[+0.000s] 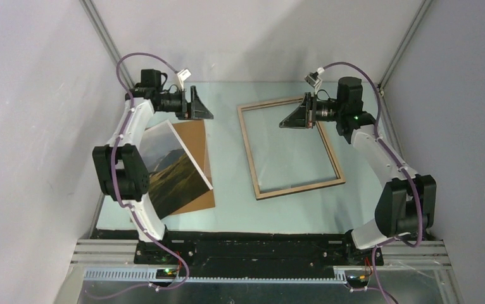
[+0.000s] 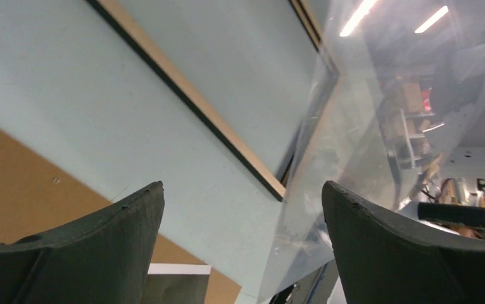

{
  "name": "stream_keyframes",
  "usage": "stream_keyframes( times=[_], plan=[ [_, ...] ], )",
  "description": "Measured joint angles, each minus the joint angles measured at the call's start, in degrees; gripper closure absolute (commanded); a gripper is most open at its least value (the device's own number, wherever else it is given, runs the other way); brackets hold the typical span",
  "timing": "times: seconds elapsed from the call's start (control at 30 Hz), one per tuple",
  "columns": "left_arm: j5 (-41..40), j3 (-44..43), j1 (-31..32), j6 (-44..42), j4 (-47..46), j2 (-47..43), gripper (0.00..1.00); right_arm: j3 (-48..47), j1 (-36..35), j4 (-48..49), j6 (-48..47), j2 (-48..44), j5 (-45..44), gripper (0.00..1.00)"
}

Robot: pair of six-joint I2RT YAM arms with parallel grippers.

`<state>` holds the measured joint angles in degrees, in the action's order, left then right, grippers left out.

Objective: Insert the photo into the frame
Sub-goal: Move the photo frame to the center of the board.

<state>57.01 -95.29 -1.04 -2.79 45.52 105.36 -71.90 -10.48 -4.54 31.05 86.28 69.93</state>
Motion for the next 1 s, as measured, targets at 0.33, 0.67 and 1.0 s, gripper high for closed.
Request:
stream_keyframes(
  times=[0.33, 0.67, 1.0],
  plan=[
    [8.2, -1.3, 4.3, 0.4, 0.0, 0.7, 0.02, 3.4, 0.5, 6.1, 4.2, -1.1, 1.0, 1.00],
    [13.7, -0.3, 6.7, 1.1, -0.1, 1.0, 0.28, 8.3, 2.4, 14.2, 9.0, -1.2, 1.5, 1.00],
    [16.2, 1.6, 6.7, 1.9, 0.0, -0.4, 0.56, 10.2, 4.0, 15.1, 7.5, -0.9, 1.5, 1.00]
  ],
)
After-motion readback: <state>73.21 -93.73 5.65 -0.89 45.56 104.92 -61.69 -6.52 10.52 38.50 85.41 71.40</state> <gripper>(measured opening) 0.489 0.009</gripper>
